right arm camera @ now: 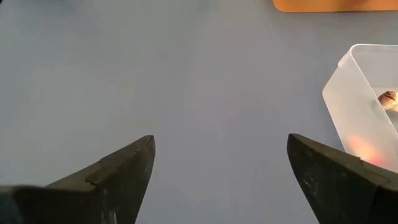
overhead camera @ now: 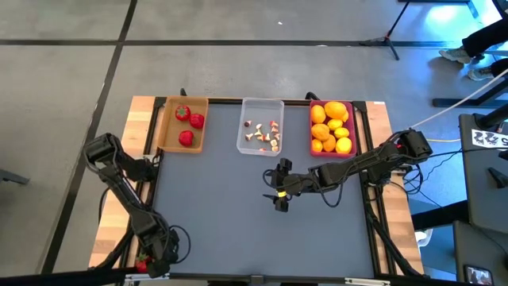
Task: Sort produce into baskets
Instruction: Put the tomato into the orange bin
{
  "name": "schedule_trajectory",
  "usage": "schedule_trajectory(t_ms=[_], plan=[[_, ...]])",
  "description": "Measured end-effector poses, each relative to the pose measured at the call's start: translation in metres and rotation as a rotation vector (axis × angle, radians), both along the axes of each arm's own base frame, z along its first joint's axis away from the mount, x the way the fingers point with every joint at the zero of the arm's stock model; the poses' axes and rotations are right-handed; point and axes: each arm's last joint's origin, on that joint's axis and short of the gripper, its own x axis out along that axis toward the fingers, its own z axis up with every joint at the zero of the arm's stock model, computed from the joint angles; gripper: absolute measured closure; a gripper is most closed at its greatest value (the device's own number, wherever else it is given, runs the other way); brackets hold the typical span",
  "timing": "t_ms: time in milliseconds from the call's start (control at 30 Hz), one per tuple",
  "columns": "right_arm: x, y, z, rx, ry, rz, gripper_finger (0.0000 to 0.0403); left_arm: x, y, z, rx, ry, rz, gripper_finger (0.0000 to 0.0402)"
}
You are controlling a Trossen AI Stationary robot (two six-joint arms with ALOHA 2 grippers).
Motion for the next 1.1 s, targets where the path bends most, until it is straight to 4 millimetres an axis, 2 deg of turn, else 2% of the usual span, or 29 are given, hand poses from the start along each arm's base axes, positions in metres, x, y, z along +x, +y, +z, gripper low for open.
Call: schedule_trajectory(t_ms=[267, 533, 833, 1100], plan=[[0.0, 0.0, 0.0, 0.001, -0.003, 0.0, 0.0043, 0.012, 0.014, 0.01, -0.026, -0.065, 0.006, 0.0224], [0.0, 0.0, -0.001, -0.001, 0.007, 0.0, 0.0043, 0.021, 0.041, 0.029, 0.023, -0.148, 0.031, 0.021], [0.0, 0.0, 0.0, 0.012, 0.0, 0.001, 0.0043, 0.037, 0.09, 0.059, 0.142, -0.394, 0.11, 0.0207], [0.001, 0.001, 0.001, 0.019, -0.018, -0.001, 0.0043, 0.04, 0.141, 0.082, 0.341, -0.577, 0.127, 0.0205]])
